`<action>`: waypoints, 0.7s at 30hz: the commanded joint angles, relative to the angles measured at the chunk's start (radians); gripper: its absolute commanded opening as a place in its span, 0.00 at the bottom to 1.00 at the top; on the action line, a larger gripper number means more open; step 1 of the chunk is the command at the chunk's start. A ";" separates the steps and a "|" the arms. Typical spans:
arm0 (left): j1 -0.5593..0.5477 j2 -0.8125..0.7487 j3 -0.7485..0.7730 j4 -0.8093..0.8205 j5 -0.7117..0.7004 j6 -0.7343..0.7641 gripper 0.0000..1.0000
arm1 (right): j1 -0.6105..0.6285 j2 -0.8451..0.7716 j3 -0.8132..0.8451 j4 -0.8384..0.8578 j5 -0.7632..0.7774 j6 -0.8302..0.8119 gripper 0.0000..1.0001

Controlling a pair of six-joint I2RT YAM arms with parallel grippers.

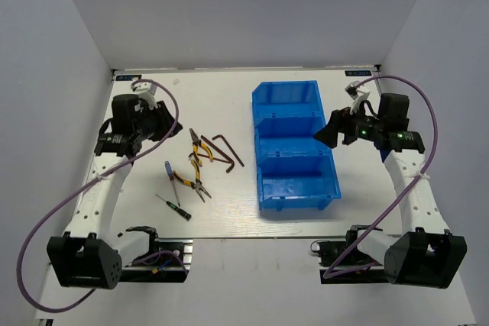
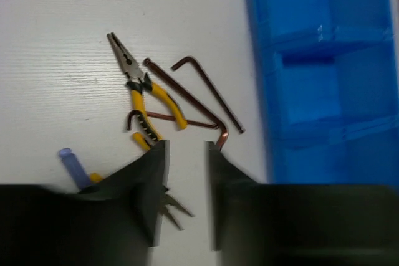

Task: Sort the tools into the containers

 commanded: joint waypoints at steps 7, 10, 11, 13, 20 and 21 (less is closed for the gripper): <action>-0.072 0.206 0.026 -0.054 -0.087 -0.029 0.00 | 0.180 0.082 0.071 -0.079 -0.136 -0.153 0.00; -0.112 0.312 0.016 -0.042 -0.147 -0.038 0.24 | 0.300 0.113 0.082 -0.137 0.062 -0.221 0.45; -0.125 0.340 0.016 -0.042 -0.158 -0.038 0.34 | 0.319 0.126 0.084 -0.143 0.091 -0.242 0.62; -0.162 0.433 0.056 -0.033 -0.176 -0.038 0.53 | 0.375 0.149 0.082 -0.149 0.179 -0.257 0.69; -0.228 0.627 0.217 -0.062 -0.359 -0.052 0.60 | 0.414 0.226 0.111 -0.172 0.245 -0.234 0.72; -0.228 0.669 0.255 -0.076 -0.405 -0.052 0.60 | 0.419 0.226 0.107 -0.171 0.245 -0.231 0.72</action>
